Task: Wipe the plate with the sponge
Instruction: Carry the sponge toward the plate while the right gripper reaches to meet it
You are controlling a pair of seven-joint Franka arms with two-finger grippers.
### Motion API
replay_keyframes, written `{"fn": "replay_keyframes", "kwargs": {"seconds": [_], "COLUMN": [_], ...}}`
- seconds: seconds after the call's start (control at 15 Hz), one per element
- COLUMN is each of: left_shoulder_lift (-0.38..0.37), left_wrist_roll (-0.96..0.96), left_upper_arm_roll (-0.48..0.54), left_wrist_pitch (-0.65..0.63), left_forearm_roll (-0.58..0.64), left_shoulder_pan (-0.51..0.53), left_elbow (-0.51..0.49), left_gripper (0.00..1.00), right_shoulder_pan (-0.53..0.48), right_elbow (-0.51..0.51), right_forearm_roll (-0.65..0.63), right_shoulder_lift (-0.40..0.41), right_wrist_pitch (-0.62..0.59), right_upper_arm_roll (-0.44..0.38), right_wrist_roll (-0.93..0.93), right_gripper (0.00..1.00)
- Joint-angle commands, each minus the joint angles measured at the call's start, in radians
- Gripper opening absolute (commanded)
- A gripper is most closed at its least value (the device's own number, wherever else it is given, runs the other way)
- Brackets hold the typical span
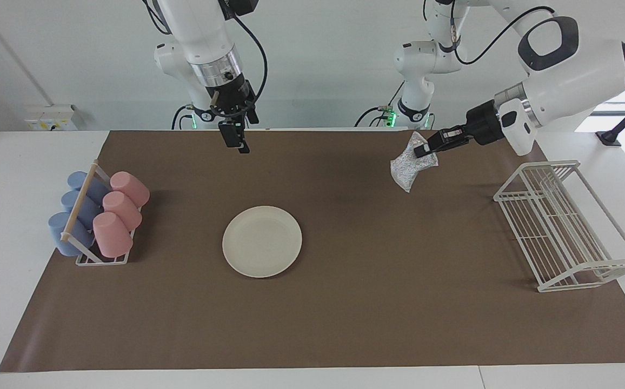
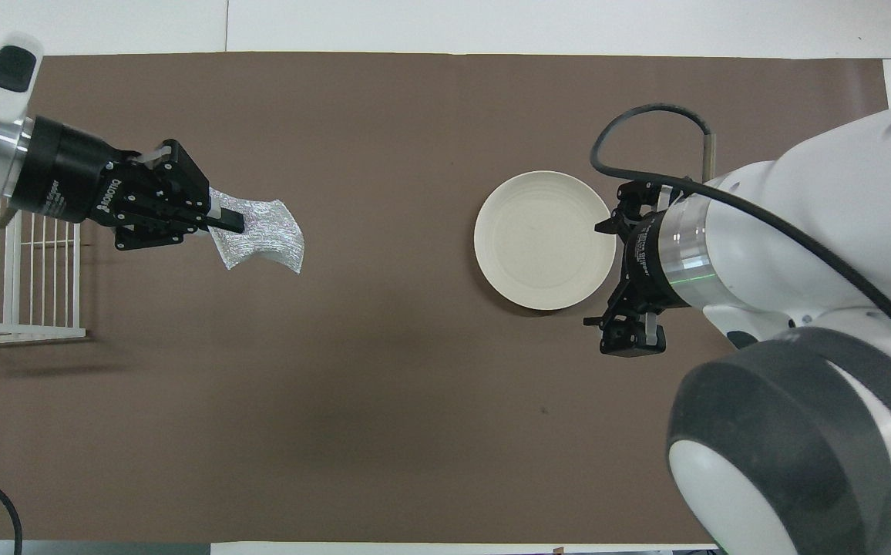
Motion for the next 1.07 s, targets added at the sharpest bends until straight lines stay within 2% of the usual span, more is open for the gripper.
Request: {"fn": "replay_keyframes", "kwargs": {"seconds": [0.0, 0.13, 0.33, 0.6, 0.87, 1.0], "left_shoulder_lift": [-0.226, -0.251, -0.243, -0.255, -0.259, -0.259], "left_wrist_roll": [0.237, 0.362, 0.485, 0.658, 0.688, 0.689], "left_upper_arm_roll": [-0.001, -0.001, -0.001, -0.001, -0.003, -0.003], "left_wrist_pitch": [0.141, 0.144, 0.146, 0.147, 0.149, 0.169], "left_forearm_roll": [-0.202, -0.329, -0.418, -0.510, -0.574, -0.601], "left_shoulder_pan": [0.009, -0.001, -0.043, -0.077, -0.104, -0.136], "left_elbow": [-0.388, -0.488, -0.530, -0.631, -0.646, -0.645], "left_gripper": [0.00, 0.00, 0.00, 0.00, 0.00, 0.00], "right_shoulder_pan": [0.001, 0.020, 0.035, 0.101, 0.138, 0.167], "right_elbow": [-0.031, -0.037, -0.041, -0.078, -0.146, -0.182], "right_forearm_roll": [0.003, 0.003, 0.003, 0.009, 0.018, 0.020], "right_shoulder_lift": [-0.022, -0.026, -0.031, -0.045, -0.069, -0.071], "right_wrist_pitch": [0.011, 0.000, 0.006, 0.107, 0.164, 0.244], "right_upper_arm_roll": [-0.001, 0.001, 0.002, 0.002, 0.004, 0.010], "right_wrist_roll": [0.002, -0.007, -0.006, 0.016, 0.049, 0.075], "right_gripper": [1.00, 1.00, 1.00, 1.00, 1.00, 1.00]}}
